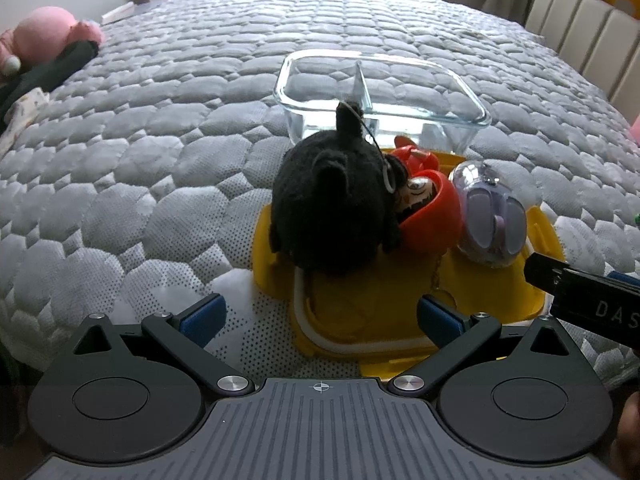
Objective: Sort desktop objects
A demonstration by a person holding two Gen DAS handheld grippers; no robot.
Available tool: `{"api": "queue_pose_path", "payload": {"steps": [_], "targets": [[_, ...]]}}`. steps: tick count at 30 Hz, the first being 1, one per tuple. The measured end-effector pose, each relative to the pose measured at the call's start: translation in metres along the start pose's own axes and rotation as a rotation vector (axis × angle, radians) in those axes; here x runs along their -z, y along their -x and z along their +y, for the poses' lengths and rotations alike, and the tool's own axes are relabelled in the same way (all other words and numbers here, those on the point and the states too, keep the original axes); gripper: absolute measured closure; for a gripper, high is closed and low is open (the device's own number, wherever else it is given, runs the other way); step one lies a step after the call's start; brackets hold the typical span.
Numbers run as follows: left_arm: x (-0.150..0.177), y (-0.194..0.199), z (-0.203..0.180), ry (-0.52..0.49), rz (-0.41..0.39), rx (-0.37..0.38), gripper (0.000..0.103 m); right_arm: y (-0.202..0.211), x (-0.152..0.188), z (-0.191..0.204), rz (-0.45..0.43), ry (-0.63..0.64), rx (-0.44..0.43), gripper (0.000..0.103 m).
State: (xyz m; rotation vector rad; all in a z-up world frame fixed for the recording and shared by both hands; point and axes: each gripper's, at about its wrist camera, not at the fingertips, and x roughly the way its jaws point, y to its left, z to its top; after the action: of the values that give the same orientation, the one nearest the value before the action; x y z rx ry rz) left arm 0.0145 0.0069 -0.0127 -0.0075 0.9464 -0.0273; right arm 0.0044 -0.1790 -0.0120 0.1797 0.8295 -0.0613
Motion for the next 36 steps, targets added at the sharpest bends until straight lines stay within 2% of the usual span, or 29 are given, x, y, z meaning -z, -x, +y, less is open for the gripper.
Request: {"api": "queue_pose_path", "payload": {"steps": [5, 12, 19, 24, 28, 31, 33, 36], "targets": [[-0.006, 0.000, 0.003, 0.000, -0.003, 0.005, 0.000, -0.004, -0.001, -0.010, -0.003, -0.010, -0.007, 0.000], [-0.023, -0.003, 0.016, 0.026, 0.016, 0.030, 0.000, -0.001, -0.012, -0.009, -0.032, 0.017, -0.084, 0.000], [-0.048, 0.000, 0.028, 0.042, -0.005, 0.033, 0.000, 0.002, -0.024, -0.003, -0.073, 0.047, -0.057, 0.001], [-0.060, -0.012, 0.041, 0.066, 0.057, 0.116, 0.000, 0.000, -0.034, -0.001, -0.100, 0.068, -0.048, 0.001], [-0.070, -0.028, 0.052, 0.138, 0.109, 0.238, 0.000, -0.008, -0.039, -0.001, -0.105, 0.050, -0.049, 0.001], [-0.079, -0.043, 0.060, 0.219, 0.142, 0.325, 0.000, -0.016, -0.042, -0.004, -0.086, 0.022, -0.084, 0.006], [-0.084, -0.052, 0.061, 0.244, 0.155, 0.326, 0.000, -0.021, -0.042, -0.008, -0.071, 0.007, -0.116, 0.006], [-0.086, -0.059, 0.057, 0.230, 0.169, 0.303, 0.000, -0.022, -0.041, -0.015, -0.059, -0.028, -0.154, 0.006]]}}
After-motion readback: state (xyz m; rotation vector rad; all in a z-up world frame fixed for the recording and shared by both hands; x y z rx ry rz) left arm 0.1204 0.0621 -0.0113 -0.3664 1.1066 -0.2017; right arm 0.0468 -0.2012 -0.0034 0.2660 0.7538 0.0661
